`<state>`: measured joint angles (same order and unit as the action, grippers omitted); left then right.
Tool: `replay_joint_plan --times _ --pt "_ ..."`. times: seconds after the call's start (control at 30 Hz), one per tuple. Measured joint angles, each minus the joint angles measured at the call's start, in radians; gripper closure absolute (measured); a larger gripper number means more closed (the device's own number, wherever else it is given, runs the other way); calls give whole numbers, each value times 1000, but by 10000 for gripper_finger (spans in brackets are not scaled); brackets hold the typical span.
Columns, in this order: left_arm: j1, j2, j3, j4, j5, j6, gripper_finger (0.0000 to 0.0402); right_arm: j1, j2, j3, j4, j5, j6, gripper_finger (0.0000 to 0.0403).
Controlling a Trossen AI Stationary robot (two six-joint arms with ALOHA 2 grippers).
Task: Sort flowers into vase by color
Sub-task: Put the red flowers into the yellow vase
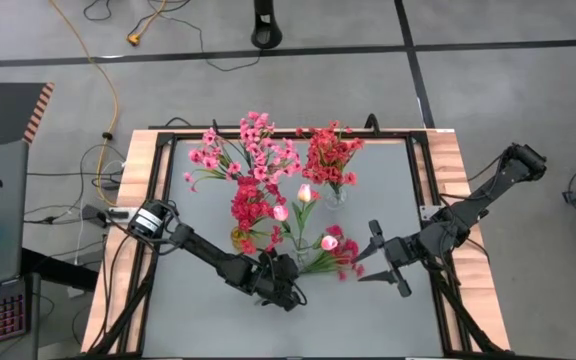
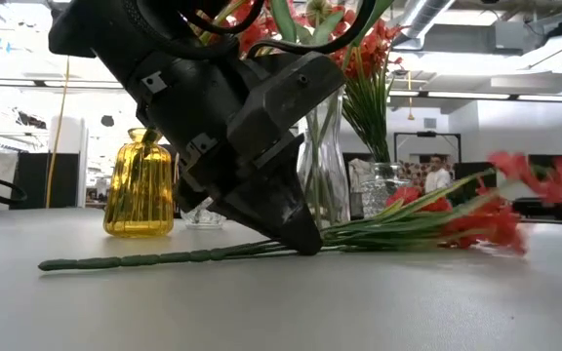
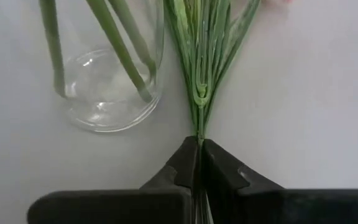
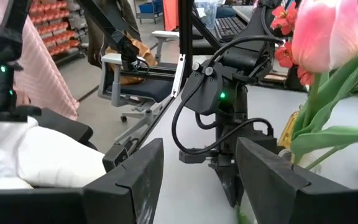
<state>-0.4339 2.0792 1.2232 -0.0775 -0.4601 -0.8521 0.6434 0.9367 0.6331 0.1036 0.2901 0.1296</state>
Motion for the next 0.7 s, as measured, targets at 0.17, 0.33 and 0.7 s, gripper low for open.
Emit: replay_joint_plan --times 0.17,0.33,0.7 --pt "-2 -11 1 1 21 11 400 11 0 0 0 4 78 173" --pt "-3 -17 63 12 119 77 401 54 0 0 1 59 80 173" --pt "-40 -19 292 -109 202 242 401 124 -3 18 11 78 82 173"
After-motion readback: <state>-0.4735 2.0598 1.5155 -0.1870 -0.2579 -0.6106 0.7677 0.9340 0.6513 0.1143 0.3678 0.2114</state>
